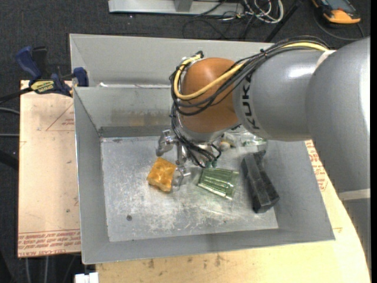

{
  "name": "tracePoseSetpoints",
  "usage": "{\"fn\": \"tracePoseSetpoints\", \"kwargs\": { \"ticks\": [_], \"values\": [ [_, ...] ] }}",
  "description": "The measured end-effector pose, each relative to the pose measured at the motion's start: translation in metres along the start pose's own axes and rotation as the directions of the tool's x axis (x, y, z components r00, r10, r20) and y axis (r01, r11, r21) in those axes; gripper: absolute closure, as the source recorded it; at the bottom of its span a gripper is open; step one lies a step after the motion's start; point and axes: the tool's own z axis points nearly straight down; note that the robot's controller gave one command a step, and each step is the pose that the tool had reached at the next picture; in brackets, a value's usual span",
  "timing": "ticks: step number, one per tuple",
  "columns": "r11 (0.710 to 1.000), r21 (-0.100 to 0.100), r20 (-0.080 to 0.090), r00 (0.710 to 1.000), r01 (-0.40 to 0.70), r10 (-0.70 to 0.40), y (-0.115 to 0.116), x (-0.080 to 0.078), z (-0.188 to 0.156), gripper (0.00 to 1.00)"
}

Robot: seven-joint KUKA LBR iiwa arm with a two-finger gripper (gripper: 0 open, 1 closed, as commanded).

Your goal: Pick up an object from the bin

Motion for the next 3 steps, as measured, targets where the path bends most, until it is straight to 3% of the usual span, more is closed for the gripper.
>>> {"fn": "tracePoseSetpoints", "kwargs": {
  "ticks": [1,2,3],
  "values": [
    [0.996,-0.002,0.007,0.996,0.088,-0.087,0.0047,-0.0106,0.0308,0.00],
    [0.999,-0.005,0.000,0.999,0.042,-0.042,0.0014,-0.0104,0.0293,1.00],
    [0.999,-0.005,0.000,0.999,0.042,-0.042,0.0014,-0.0104,0.0293,1.00]
  ]
}}
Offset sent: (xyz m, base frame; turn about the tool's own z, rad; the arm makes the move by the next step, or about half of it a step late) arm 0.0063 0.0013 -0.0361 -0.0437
